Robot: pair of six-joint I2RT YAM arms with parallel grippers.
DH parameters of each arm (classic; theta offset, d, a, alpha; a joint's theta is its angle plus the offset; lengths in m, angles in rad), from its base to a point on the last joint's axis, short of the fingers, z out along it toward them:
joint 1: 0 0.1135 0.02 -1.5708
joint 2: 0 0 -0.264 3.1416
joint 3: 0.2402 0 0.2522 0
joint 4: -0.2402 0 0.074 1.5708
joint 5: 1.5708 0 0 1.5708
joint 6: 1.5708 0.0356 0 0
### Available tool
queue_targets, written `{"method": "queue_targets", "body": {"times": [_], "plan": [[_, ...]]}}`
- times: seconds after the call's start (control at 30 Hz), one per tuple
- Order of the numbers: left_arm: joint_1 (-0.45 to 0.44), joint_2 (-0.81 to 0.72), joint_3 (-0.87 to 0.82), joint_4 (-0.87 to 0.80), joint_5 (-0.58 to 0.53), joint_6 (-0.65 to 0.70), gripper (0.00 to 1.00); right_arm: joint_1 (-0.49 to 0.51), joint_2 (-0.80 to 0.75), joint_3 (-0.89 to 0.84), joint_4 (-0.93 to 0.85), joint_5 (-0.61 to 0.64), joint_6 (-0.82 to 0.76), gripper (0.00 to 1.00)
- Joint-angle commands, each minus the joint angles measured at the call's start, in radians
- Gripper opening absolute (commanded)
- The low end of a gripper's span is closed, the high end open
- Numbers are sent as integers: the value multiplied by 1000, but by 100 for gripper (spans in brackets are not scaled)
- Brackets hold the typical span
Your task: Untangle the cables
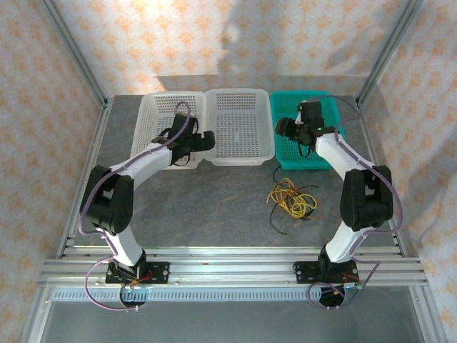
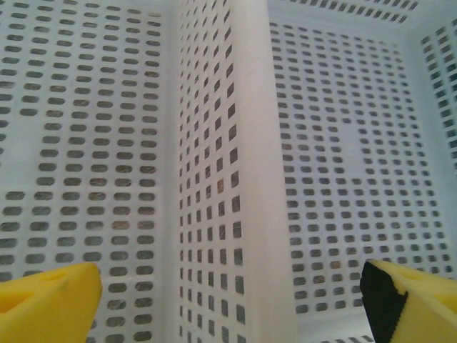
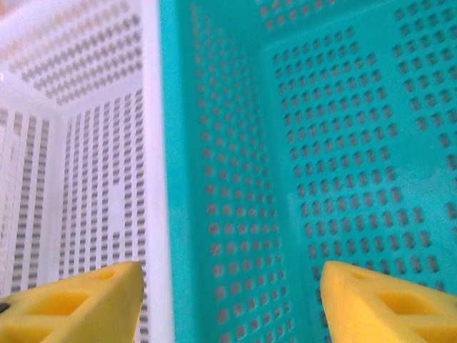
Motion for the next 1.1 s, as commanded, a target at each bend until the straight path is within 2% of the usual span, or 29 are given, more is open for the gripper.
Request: {"method": "queue_targets", "body": {"times": [0.0, 0.3, 0.47, 0.63, 0.83, 1.07], "plan": [[-20, 3, 28, -64, -140, 1, 93, 30, -28, -27, 6, 35, -48, 68], [-56, 49, 52, -50, -80, 11, 80, 97, 46, 28, -80, 170, -81, 69], [-59, 76, 73, -53, -63, 15, 70, 102, 72, 45, -98, 178, -76, 61], [-62, 97, 96, -55, -41, 29, 62, 102, 89, 64, -97, 162, -74, 48], [-64, 114, 120, -49, -7, 67, 57, 101, 123, 110, -118, 159, -76, 43], [-64, 156, 178, -66, -20, 103, 52, 101, 177, 174, -132, 167, -81, 37]]}}
